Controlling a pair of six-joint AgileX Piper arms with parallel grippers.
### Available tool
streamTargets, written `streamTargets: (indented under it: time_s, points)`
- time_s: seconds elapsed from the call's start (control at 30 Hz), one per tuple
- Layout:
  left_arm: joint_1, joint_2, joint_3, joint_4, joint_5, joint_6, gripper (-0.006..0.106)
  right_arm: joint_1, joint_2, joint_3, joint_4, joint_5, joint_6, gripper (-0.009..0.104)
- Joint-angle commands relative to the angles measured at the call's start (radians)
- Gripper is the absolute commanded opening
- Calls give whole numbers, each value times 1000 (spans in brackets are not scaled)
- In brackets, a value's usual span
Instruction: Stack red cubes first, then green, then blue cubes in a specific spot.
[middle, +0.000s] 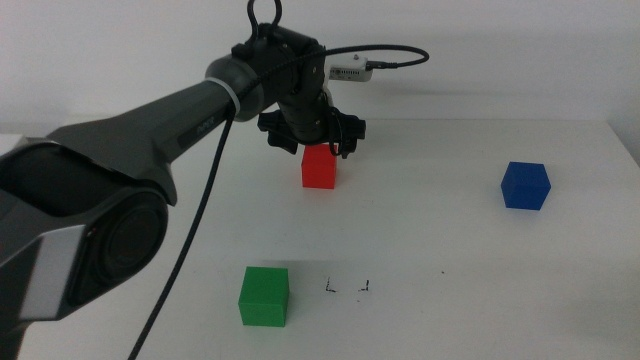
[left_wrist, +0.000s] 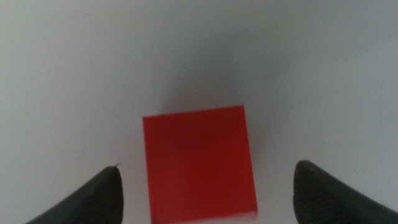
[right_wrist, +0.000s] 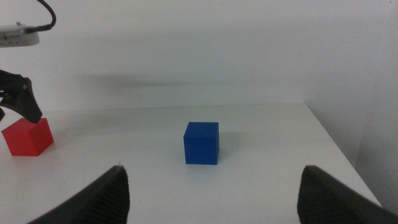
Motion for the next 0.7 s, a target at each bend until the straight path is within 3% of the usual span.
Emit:
streamTargets:
  time_s: [0.0,0.23,0.37,0.43,0.57,0.67]
  points:
    - [2,10,-12,4,-40,-23,93,1,-5,3,-4,-8,-3,93]
    - [5,55,-12,13,-60,-48,93,1,-5,3,-4,-8,-3,93]
    - [14,77,-12,-4,-86,-48,84,1,-5,3,-4,-8,-3,93]
    - [26,88,-12,-39,-99,-48,71,1,-5,3,-4,-8,-3,93]
    - [59,90,-14,-171,-119,19,33,1,-5,3,-4,-8,-3,93]
    - [52,36,-4,-170,-75,16,14,1,-5,3,-4,-8,-3,93]
